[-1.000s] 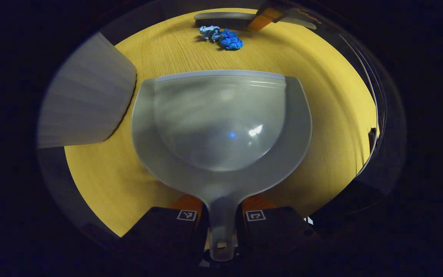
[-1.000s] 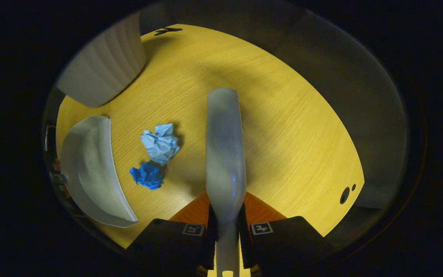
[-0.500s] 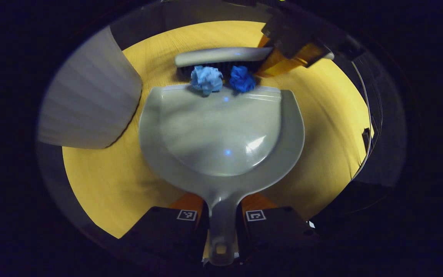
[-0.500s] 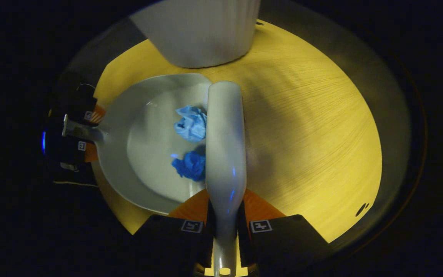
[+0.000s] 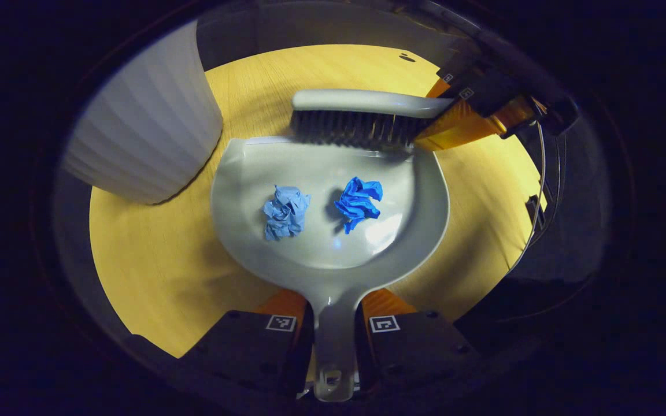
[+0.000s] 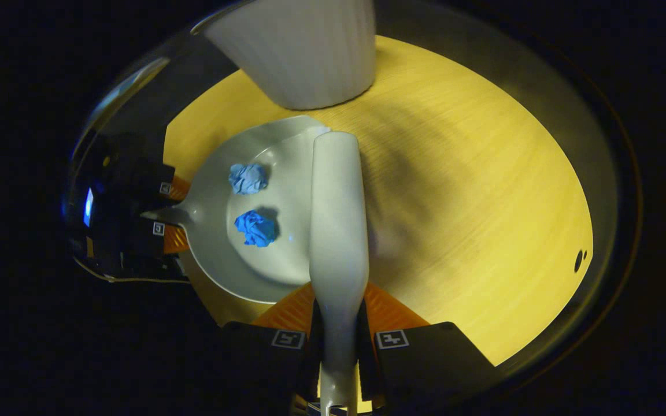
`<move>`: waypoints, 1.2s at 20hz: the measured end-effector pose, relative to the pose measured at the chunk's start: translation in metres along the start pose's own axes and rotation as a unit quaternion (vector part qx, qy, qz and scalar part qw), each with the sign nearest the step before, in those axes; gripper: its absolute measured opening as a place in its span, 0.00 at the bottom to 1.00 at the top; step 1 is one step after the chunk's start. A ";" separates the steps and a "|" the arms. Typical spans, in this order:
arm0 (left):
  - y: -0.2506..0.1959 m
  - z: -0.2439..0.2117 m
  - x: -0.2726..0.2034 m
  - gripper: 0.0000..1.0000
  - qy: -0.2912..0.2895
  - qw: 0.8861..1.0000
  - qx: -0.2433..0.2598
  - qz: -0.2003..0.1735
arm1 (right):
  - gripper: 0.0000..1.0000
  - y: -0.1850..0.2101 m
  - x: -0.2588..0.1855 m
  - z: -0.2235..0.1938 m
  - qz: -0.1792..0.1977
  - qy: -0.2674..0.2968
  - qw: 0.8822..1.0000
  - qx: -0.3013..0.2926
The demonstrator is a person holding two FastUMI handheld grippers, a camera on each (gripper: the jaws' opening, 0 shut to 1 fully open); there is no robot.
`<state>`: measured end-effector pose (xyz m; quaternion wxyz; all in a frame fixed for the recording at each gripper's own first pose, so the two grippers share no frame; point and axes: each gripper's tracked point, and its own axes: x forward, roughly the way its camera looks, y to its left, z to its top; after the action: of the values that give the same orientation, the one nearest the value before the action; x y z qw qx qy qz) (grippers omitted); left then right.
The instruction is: Pick up the small broom and dustpan from the desktop, sweep the trash into the dustpan with the broom, and then empty the trash into the garbage bin.
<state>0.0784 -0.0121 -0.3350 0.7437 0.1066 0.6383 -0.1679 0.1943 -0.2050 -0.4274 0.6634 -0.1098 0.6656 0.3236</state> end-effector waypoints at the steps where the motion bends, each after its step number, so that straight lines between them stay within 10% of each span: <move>1: -0.003 0.000 -0.004 0.30 -0.009 1.000 0.002 -0.004 | 0.30 -0.016 -0.004 -0.002 -0.004 -0.012 1.000 0.021; 15: -0.009 0.022 -0.071 0.30 -0.119 0.992 0.020 -0.046 | 0.30 -0.149 0.010 -0.098 -0.031 -0.100 0.980 0.170; 24: 0.096 0.100 -0.109 0.30 -0.175 0.972 -0.049 0.146 | 0.30 -0.150 0.000 -0.108 -0.019 -0.170 0.962 0.212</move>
<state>0.1926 0.0520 -0.2172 0.8647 0.1309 0.4830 -0.0424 0.1931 -0.3822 -0.4800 0.7811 0.0778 0.5939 0.1763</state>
